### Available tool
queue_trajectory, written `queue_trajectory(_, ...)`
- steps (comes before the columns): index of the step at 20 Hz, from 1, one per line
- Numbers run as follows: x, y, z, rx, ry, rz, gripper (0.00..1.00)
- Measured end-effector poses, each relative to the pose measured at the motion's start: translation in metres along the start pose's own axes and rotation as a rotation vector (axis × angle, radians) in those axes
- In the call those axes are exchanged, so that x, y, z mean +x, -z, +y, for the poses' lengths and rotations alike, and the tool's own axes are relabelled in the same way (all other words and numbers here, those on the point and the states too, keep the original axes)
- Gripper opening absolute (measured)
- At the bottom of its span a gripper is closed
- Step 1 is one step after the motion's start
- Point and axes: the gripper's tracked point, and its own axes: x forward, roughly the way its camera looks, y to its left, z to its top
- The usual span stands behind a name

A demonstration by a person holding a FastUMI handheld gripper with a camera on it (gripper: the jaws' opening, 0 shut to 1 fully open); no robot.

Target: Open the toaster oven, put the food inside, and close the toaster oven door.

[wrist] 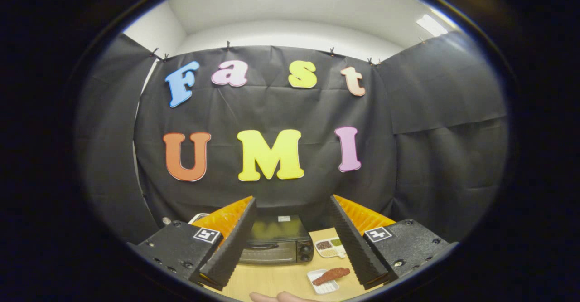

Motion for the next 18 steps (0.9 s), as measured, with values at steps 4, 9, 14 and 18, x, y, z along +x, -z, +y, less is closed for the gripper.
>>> queue_trajectory(4,0.040,0.042,0.020,-0.035,-0.033,0.032,1.00)
queue_trajectory(9,0.109,0.118,0.056,-0.040,-0.112,0.150,1.00)
queue_trajectory(14,0.157,0.195,0.076,-0.010,-0.125,0.353,1.00)
queue_trajectory(18,0.178,0.245,0.078,-0.020,-0.100,0.472,1.00)
